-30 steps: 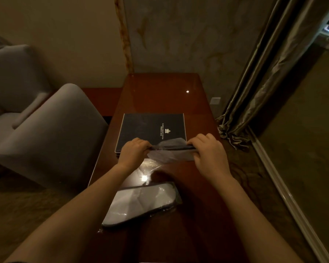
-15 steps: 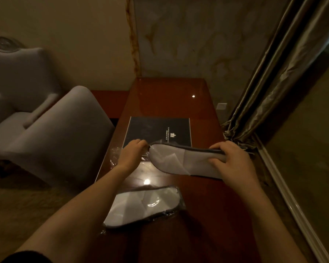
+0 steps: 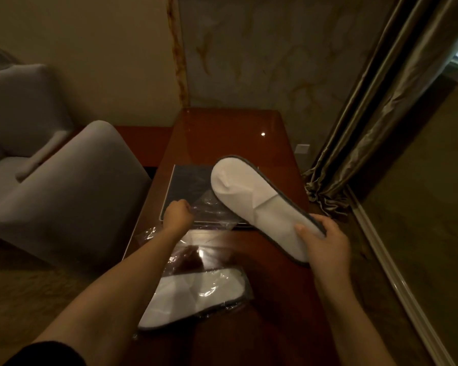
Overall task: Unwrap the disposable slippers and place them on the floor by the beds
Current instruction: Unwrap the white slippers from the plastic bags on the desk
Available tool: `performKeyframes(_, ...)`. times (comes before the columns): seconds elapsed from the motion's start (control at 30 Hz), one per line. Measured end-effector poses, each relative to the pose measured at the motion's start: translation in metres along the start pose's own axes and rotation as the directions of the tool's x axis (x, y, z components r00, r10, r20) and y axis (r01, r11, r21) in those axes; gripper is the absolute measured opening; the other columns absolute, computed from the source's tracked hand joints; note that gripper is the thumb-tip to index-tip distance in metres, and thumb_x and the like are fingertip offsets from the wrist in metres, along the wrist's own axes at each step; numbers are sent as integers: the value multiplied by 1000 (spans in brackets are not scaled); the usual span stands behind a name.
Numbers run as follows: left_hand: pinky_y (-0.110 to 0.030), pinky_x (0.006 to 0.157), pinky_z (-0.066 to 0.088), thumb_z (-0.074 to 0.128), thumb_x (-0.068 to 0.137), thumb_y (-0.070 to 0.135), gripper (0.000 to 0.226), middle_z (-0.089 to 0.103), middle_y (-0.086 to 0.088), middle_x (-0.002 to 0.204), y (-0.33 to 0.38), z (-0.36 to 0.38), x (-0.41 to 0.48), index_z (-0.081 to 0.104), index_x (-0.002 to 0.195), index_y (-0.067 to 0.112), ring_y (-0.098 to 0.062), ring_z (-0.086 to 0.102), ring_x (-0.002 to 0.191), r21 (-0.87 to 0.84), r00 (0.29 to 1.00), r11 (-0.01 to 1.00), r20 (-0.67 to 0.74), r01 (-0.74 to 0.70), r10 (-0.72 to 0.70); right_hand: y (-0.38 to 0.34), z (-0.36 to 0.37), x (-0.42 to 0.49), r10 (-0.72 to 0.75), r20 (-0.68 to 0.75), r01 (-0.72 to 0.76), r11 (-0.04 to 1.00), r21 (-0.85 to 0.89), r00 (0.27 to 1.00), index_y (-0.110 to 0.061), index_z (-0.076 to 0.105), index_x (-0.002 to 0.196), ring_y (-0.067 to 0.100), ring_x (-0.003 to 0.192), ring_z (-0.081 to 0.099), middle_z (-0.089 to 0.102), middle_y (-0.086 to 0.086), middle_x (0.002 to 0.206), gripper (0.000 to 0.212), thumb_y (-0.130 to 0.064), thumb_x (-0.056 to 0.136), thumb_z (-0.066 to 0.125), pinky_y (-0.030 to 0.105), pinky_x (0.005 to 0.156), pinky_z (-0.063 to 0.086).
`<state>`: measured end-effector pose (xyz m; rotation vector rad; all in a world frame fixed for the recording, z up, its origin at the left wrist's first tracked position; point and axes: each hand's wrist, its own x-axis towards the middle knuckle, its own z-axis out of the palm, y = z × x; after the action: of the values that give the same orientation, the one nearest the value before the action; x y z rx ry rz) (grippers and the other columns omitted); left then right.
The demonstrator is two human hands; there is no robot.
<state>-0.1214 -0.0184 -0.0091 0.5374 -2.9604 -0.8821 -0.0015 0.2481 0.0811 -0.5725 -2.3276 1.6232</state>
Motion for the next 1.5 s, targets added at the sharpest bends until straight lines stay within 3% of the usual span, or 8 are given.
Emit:
performKeyframes(0.27, -45, 88, 50, 55, 84, 8, 24, 67, -26, 108, 22, 35, 14, 65, 104, -3, -41, 62, 102, -65, 989, 998, 145, -26, 35, 43, 68, 8, 243, 134, -270, 926, 264, 961, -23, 57, 99, 9, 78, 59, 61, -4, 91, 18, -17, 83, 64, 16, 52, 43)
performKeyframes(0.53, -19, 66, 48, 44, 83, -11, 78, 48, -8, 142, 14, 54, 21, 19, 148, 23, -24, 52, 119, -405, 963, 907, 270, 110, 4, 93, 120, 41, 457, 157, -482, 802, 352, 875, -16, 53, 103, 22, 88, 58, 59, 7, 100, 20, -7, 87, 60, 28, 67, 48)
performKeyframes(0.6, -24, 81, 50, 44, 84, -12, 75, 46, -10, 143, 15, 51, 16, 23, 147, 21, -23, 49, 124, -417, 971, 907, 234, 50, 54, 103, 130, 45, 470, 149, -493, 826, 273, 870, -9, 55, 110, 22, 91, 57, 59, 10, 105, 22, -9, 88, 58, 31, 74, 48)
performKeyframes(0.77, -25, 100, 34, 53, 85, 1, 52, 50, -11, 132, 9, 48, -36, 46, 135, 16, -22, 46, 124, -240, 942, 925, 87, -296, 324, 124, 142, 53, 350, 84, -319, 912, -259, 933, -1, 55, 117, 34, 110, 55, 58, 18, 121, 37, -25, 89, 56, 42, 93, 47)
performKeyframes(0.9, -27, 105, 30, 59, 84, 30, 52, 53, -7, 134, -19, 58, -95, 49, 132, 14, -24, 42, 128, 22, 831, 854, 247, -519, 498, 133, 141, 56, 231, 74, -151, 815, -559, 970, -6, 53, 123, 32, 119, 44, 53, 15, 126, 46, -38, 90, 52, 43, 95, 40)
performKeyframes(1.07, -42, 120, 7, 57, 70, 68, 107, 19, -9, 156, -44, 79, -121, 10, 150, 15, -26, 15, 144, 338, 730, 706, 577, -622, 366, 131, 135, 47, 85, 62, -40, 846, -531, 994, -10, 50, 122, 28, 119, 42, 50, 12, 127, 42, -35, 89, 54, 40, 94, 37)
performKeyframes(1.33, -41, 114, 22, 70, 59, 53, 104, 39, -6, 136, -36, 83, -122, 21, 144, 17, -25, 35, 126, 303, 773, 760, 505, -574, 383, 145, 106, -37, -157, 453, 386, 792, -473, 877, -13, 57, 108, 14, 97, 48, 55, 0, 106, 30, -32, 85, 61, 23, 79, 35)
performKeyframes(1.5, -37, 100, 30, 67, 57, 56, 102, 43, -5, 129, -32, 75, -129, 26, 141, 17, -24, 40, 118, 272, 772, 758, 461, -593, 438, 135, 102, -38, -182, 398, 379, 778, -500, 899, -10, 60, 97, 17, 93, 53, 57, 5, 100, 13, -17, 91, 51, 23, 73, 38)
